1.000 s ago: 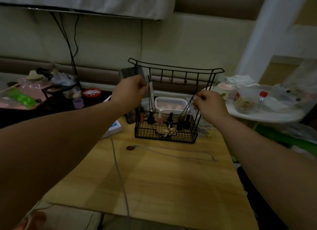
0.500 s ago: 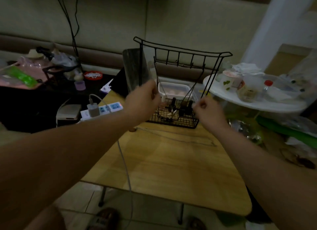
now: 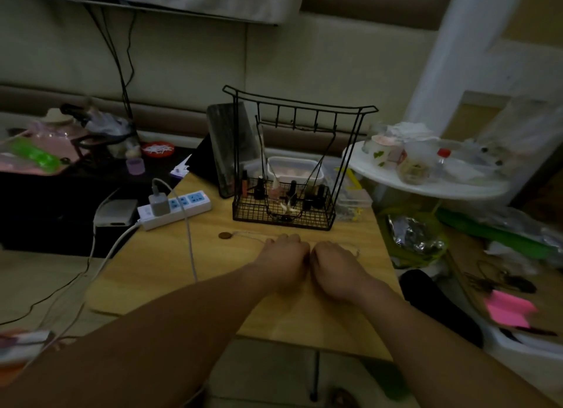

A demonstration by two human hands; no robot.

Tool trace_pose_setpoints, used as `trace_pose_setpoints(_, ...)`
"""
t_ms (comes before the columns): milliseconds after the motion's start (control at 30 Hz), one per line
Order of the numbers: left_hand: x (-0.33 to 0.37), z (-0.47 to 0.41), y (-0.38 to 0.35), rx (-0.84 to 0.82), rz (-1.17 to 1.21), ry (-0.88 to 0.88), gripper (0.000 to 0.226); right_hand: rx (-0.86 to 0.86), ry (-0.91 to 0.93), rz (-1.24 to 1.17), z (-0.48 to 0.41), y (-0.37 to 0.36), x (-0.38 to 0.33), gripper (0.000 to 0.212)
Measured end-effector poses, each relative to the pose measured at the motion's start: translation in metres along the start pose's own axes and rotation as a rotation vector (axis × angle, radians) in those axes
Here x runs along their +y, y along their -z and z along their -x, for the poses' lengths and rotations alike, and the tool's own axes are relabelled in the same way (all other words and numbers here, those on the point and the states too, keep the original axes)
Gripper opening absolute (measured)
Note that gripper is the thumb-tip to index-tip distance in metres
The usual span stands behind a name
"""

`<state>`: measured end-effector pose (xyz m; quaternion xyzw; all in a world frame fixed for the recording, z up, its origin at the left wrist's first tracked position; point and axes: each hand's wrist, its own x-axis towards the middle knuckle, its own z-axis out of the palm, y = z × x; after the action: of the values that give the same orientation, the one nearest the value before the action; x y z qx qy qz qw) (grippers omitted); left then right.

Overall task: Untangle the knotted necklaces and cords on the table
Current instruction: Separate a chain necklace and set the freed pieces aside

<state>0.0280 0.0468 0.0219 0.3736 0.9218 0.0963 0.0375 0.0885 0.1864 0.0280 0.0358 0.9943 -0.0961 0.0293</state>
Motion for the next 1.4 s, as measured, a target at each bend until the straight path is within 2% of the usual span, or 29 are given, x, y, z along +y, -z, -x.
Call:
trace_pose_setpoints(100,0.000,0.009,0.005,0.011,0.252,0.056,0.006,0.018,-0.047,-0.261,0.006,0.007,-0.002,0.017)
trace_pose_setpoints(167,0.002,0.015,0.014,0.032,0.478,0.115,0.007,0.051,-0.091,-0.438,0.011,0.017,-0.011,0.018)
trace_pose_setpoints(267,0.001,0.020,0.046,0.133,0.677,0.190,0.010,0.061,-0.120,-0.666,0.019,0.041,-0.019,0.026)
trace_pose_setpoints(367,-0.013,0.024,0.090,0.271,0.796,0.279,0.012,0.009,-0.113,-0.713,0.026,0.067,-0.006,0.020)
trace_pose_setpoints(467,-0.036,0.032,0.120,0.377,0.881,0.325,0.019,0.040,-0.115,-0.771,0.026,0.088,0.006,0.014)
trace_pose_setpoints(500,-0.041,0.035,0.126,0.355,0.896,0.304,0.017,0.072,-0.104,-0.803,0.024,0.096,0.005,0.016)
trace_pose_setpoints(567,-0.044,0.039,0.134,0.197,0.843,0.226,0.013,0.116,-0.044,-0.852,0.017,0.114,-0.005,0.019)
trace_pose_setpoints(700,-0.029,0.032,0.144,-0.095,0.725,0.066,0.052,0.089,0.083,-0.846,0.004,0.148,-0.037,0.017)
trace_pose_setpoints(767,-0.015,0.030,0.151,-0.140,0.661,-0.028,0.045,0.056,0.128,-0.787,0.001,0.161,-0.050,0.016)
trace_pose_setpoints(833,-0.010,0.031,0.161,-0.120,0.602,-0.057,0.024,0.053,0.146,-0.750,0.000,0.172,-0.054,0.017)
trace_pose_setpoints(867,-0.011,0.033,0.166,-0.103,0.600,-0.043,0.023,0.057,0.143,-0.739,0.000,0.176,-0.053,0.019)
trace_pose_setpoints(933,-0.022,0.034,0.177,-0.093,0.678,0.014,0.034,0.054,0.112,-0.727,0.000,0.183,-0.043,0.022)
trace_pose_setpoints(1033,-0.046,0.035,0.191,-0.074,0.823,0.110,0.040,0.049,0.040,-0.764,0.001,0.186,-0.018,0.023)
trace_pose_setpoints(1200,-0.069,0.032,0.211,0.044,0.847,0.171,0.032,0.170,-0.004,-0.857,0.001,0.193,0.005,0.021)
trace_pose_setpoints(1400,-0.080,0.022,0.230,0.129,0.847,0.179,0.035,0.260,-0.040,-0.902,-0.020,0.204,0.011,0.028)
